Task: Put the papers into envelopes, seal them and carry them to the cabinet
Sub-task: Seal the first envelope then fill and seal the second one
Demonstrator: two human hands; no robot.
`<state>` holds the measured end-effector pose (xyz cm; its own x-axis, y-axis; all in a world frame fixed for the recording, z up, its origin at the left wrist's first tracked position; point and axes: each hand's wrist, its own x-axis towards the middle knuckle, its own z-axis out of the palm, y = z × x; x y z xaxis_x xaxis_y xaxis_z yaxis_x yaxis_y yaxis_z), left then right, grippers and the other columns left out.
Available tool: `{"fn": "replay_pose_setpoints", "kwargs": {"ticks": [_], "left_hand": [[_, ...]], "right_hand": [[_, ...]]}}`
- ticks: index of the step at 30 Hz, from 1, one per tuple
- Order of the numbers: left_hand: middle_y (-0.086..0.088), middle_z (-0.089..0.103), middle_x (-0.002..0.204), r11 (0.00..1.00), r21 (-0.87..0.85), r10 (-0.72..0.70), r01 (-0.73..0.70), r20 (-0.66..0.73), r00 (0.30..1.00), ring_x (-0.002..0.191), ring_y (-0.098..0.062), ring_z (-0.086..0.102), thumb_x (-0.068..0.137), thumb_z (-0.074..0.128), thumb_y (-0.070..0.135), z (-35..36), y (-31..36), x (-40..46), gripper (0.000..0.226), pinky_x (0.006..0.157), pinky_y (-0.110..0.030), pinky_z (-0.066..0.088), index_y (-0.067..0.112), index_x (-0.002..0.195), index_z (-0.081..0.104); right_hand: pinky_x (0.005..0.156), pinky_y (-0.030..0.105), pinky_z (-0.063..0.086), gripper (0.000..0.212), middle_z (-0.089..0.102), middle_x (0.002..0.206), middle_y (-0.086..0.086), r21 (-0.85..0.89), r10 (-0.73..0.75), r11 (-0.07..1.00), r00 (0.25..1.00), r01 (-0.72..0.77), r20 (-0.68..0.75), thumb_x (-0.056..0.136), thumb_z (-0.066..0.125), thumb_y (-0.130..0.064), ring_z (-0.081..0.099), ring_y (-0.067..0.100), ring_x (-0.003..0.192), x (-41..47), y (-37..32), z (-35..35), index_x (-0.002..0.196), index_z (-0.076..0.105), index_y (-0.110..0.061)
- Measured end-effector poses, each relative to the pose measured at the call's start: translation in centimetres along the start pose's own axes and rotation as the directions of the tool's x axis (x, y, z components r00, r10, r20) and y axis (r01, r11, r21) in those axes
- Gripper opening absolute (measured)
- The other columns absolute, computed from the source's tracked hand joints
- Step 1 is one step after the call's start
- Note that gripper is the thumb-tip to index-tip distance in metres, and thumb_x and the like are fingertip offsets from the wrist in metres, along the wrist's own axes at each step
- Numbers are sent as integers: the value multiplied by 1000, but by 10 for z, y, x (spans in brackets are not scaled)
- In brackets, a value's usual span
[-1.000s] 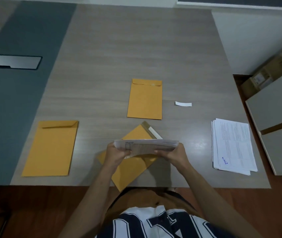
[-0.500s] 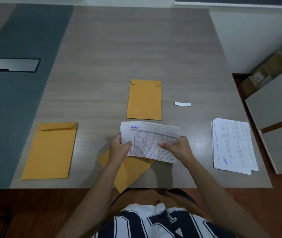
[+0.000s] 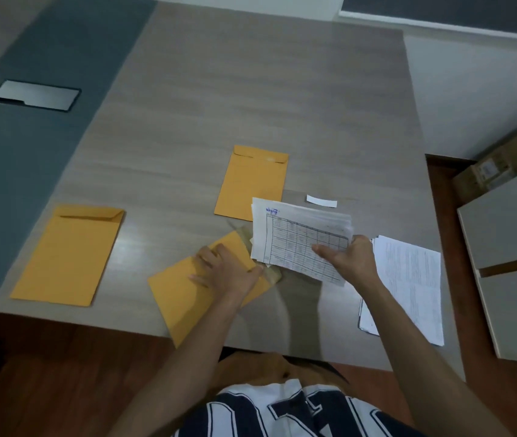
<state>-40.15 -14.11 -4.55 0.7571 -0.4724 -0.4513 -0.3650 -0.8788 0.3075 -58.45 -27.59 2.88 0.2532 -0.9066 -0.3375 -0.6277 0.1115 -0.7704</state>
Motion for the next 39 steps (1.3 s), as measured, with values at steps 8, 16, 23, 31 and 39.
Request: {"fn": "replay_pose_setpoints", "kwargs": {"ticks": [8, 16, 23, 31, 39], "left_hand": [[-12, 5, 157, 1000, -23, 15, -15, -10, 1000, 149, -37, -6, 57, 67, 79, 4, -4, 2, 120, 113, -67, 1, 11, 145, 22], [-8, 4, 159, 995, -77, 69, -71, -32, 997, 150, -32, -10, 64, 69, 71, 3, -13, -3, 114, 117, -63, -2, 8, 146, 23], [-9, 2, 160, 990, -82, 112, -113, -22, 993, 150, -32, -11, 64, 70, 63, 3, -16, -6, 110, 116, -65, -4, 8, 147, 23], [-9, 2, 160, 976, -34, 214, -213, 6, 977, 150, -30, -15, 63, 67, 65, 4, -26, -7, 109, 116, -65, -4, 9, 146, 23], [-4, -4, 162, 942, 71, 321, -329, 103, 941, 150, -30, -14, 63, 67, 72, -7, -33, -7, 116, 112, -72, 4, 19, 151, 13]], "right_hand": [[67, 26, 52, 41, 73, 95, 8, -132, -45, 989, 994, 59, 101, 69, 86, -27, 65, 18, 77, 13, 3, -9, 100, 73, -3], [75, 31, 56, 40, 73, 102, 8, -110, -42, 992, 991, 57, 129, 71, 86, -22, 66, 19, 81, 25, 7, -18, 103, 72, -3], [73, 29, 54, 31, 73, 94, 1, -73, 45, 997, 938, -21, 344, 67, 87, -14, 70, 17, 84, 33, 13, -7, 94, 73, -13], [79, 36, 56, 40, 74, 103, 10, 38, 154, 977, 821, -209, 550, 64, 84, 3, 71, 25, 93, 39, 16, 21, 102, 72, -3], [76, 38, 59, 39, 75, 99, 7, 3, 209, 966, 791, -258, 575, 63, 86, -2, 72, 24, 89, 29, 15, 56, 100, 73, -7]]}}
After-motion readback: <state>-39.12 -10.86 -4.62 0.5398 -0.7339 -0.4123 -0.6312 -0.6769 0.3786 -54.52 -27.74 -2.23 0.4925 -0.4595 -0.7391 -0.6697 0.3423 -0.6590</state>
